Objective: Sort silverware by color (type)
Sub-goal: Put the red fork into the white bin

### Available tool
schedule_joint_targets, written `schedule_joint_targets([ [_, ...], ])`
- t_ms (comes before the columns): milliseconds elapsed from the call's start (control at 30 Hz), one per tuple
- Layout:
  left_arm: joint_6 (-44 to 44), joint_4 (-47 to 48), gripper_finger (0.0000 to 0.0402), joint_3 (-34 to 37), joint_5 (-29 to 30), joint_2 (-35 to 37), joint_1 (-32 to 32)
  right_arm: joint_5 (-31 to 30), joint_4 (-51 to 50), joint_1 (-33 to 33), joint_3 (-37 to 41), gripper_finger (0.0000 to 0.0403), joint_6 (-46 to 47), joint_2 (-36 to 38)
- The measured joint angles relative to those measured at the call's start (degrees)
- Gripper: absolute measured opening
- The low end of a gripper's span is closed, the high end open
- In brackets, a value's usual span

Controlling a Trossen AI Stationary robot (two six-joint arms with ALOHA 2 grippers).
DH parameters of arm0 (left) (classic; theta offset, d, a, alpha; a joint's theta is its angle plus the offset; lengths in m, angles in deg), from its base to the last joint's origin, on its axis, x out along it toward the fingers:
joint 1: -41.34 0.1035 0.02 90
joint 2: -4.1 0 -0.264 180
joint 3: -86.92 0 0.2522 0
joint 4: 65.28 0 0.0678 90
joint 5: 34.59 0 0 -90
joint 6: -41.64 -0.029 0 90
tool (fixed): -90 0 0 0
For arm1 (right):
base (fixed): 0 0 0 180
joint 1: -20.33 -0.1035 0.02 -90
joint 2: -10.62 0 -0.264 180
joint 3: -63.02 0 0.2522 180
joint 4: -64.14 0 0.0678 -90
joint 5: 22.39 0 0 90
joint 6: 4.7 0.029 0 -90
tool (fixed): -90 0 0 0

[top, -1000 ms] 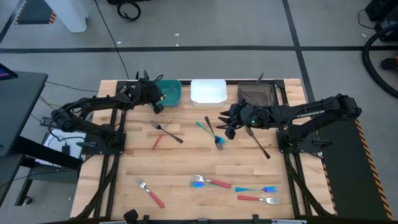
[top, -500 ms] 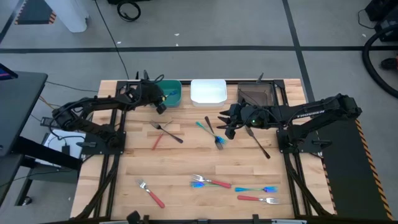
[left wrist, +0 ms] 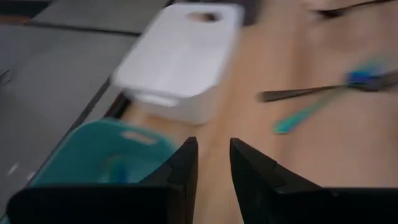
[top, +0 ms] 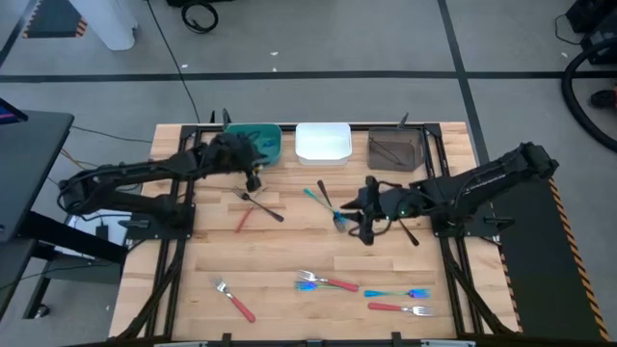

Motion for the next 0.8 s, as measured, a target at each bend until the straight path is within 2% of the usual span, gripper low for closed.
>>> schedule_joint_targets([
  [167, 1.49, 3.09, 0.0093, -1.10, -0.03, 1.42, -10.02, 0.44, 5.37, -3.59, 0.00, 0.0106, -1.48, -3.30],
  [367, 5.44, 3.53, 0.0093, -1.12, -0.04, 1.55, -20.20, 9.74, 12.88, -4.32, 0.00, 0.0106, -6.04, -10.20],
  [467, 7.77, 3.57, 0.0093, -1.12, 0.00, 1.55, -24.46, 10.73, 16.16, -4.32, 0.00, 0.0106, -3.36, -13.48],
  [633, 9.00, 3.54, 0.0093, -1.12, 0.00, 1.55, -29.59, 10.34, 17.70, -4.17, 0.00, 0.0107, 1.00, -17.41],
  [800, 10.79, 3.63, 0.0093, -1.12, 0.06, 1.55, -31.14, 10.47, 18.99, -4.38, 0.00, 0.0117, 5.94, -21.32],
])
